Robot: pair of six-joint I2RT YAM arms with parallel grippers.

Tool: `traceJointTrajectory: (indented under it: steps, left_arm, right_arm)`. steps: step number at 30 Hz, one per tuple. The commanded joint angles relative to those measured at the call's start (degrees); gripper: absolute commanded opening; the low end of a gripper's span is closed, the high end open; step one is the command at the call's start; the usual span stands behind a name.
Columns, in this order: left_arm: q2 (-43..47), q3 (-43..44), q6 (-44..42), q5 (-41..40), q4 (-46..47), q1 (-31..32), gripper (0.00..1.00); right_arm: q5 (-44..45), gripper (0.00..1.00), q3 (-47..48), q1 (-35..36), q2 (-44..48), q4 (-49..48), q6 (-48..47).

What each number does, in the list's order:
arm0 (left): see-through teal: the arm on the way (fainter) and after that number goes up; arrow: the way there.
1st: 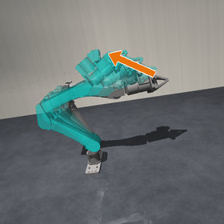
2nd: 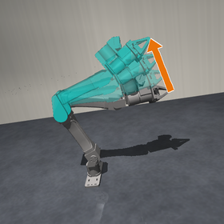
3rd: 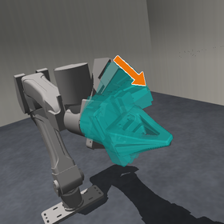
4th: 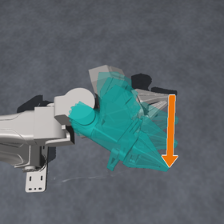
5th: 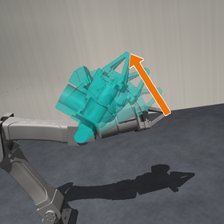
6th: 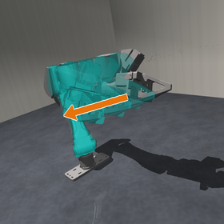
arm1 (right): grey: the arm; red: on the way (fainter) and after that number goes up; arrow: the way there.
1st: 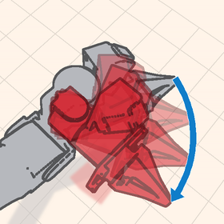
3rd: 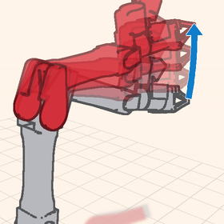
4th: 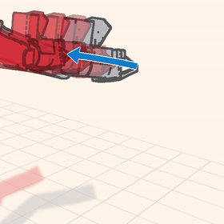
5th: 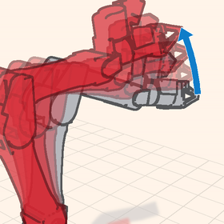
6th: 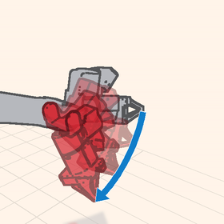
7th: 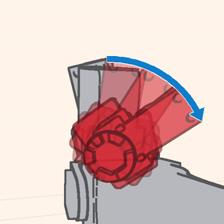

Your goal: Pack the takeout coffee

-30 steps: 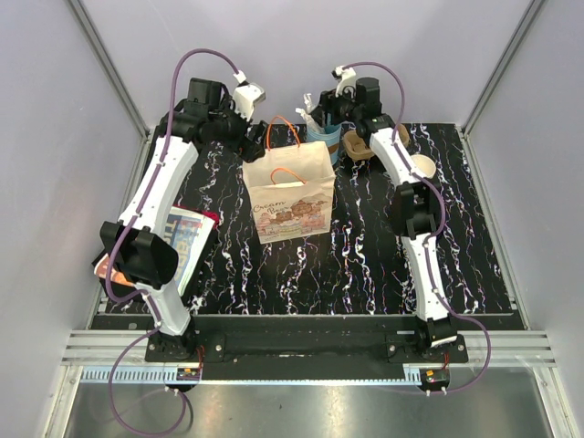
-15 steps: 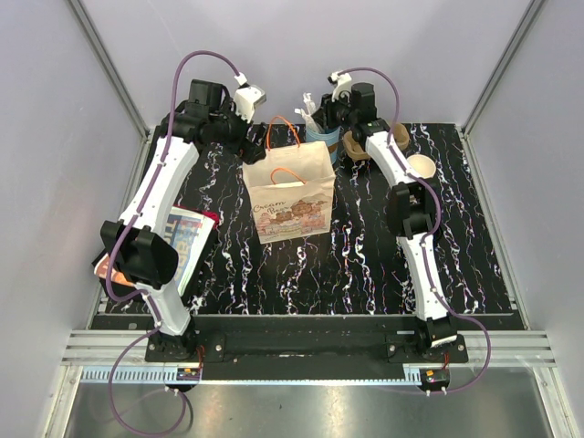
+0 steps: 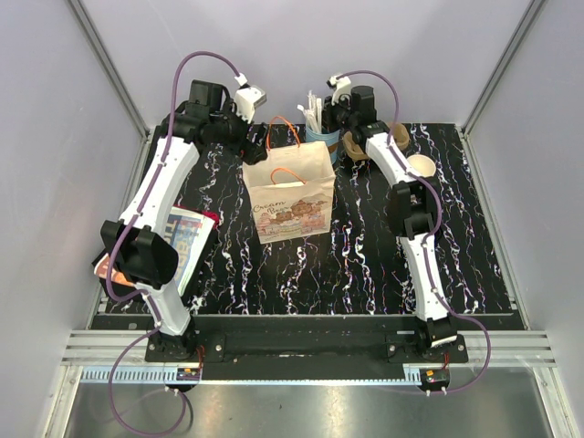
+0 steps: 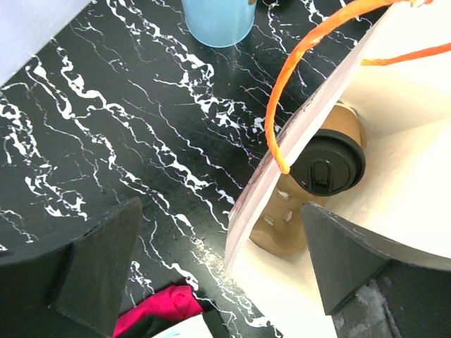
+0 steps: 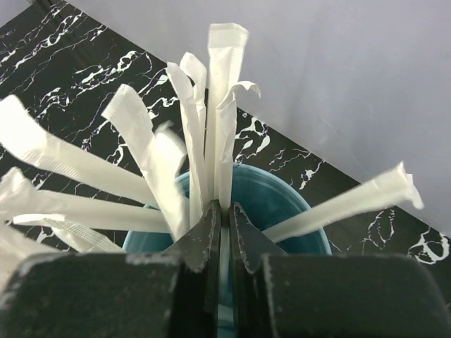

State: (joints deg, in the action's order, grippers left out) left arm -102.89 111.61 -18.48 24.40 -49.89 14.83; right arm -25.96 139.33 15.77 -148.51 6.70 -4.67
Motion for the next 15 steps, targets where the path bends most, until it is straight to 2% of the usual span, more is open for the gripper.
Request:
traceJointTrajectory:
  steps: [1,9,15]
  left_arm:
    - [1.5,-1.0,0.9,2.6,2.6,-0.2,0.99]
    - [2.0,-1.8,1.4,3.8,3.2,-0.2,0.99]
    - [2.5,-2.5,1.6,4.3,3.6,-0.2,0.99]
  right_arm:
    - [1.4,0.08,-1.9,0.5,7.5,-1.3,-3.1]
    - [3.2,0.0,-4.2,0.4,12.9,0.1,-5.7]
    - [4.7,0.0,-4.5,0.2,15.3,1.6,-6.2]
